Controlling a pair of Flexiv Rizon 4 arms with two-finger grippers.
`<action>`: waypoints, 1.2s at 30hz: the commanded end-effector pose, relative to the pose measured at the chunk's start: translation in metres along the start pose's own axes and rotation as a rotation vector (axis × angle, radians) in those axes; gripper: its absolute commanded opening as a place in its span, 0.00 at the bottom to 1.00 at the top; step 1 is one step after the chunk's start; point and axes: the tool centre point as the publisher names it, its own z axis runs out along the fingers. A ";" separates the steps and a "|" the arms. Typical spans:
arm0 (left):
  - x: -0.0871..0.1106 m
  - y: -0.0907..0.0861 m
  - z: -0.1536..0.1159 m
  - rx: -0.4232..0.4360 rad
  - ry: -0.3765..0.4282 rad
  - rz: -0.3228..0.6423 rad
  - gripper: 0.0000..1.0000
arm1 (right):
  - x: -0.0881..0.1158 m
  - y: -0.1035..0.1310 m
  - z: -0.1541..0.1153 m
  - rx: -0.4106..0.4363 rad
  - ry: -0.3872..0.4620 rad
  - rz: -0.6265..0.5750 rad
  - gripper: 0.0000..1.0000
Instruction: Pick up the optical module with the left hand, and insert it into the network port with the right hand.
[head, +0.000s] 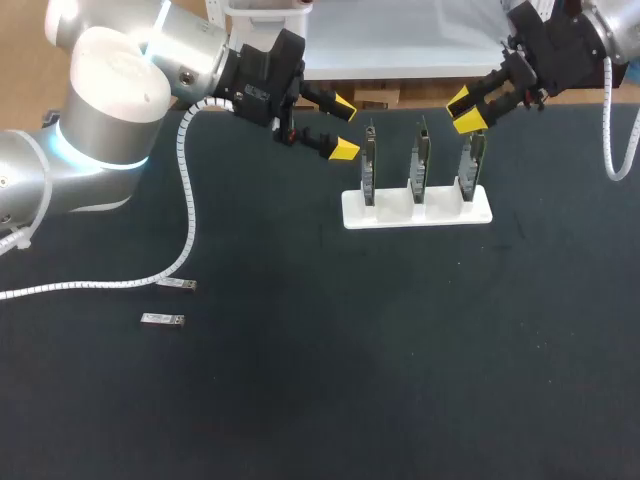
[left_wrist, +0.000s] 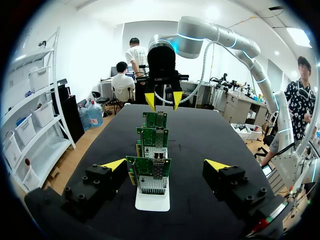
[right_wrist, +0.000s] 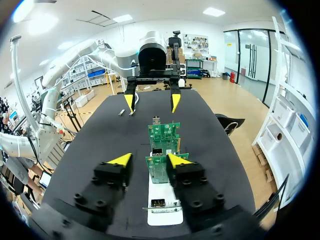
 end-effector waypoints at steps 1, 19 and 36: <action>-0.001 0.002 0.001 0.003 0.005 -0.002 1.00 | 0.000 0.001 0.000 0.002 0.000 0.000 1.00; 0.006 -0.007 -0.052 -0.143 0.298 0.136 1.00 | 0.000 0.001 0.000 0.002 0.000 0.000 1.00; 0.126 -0.080 -0.132 -0.099 0.842 0.005 1.00 | 0.000 0.001 0.000 0.002 0.000 0.000 1.00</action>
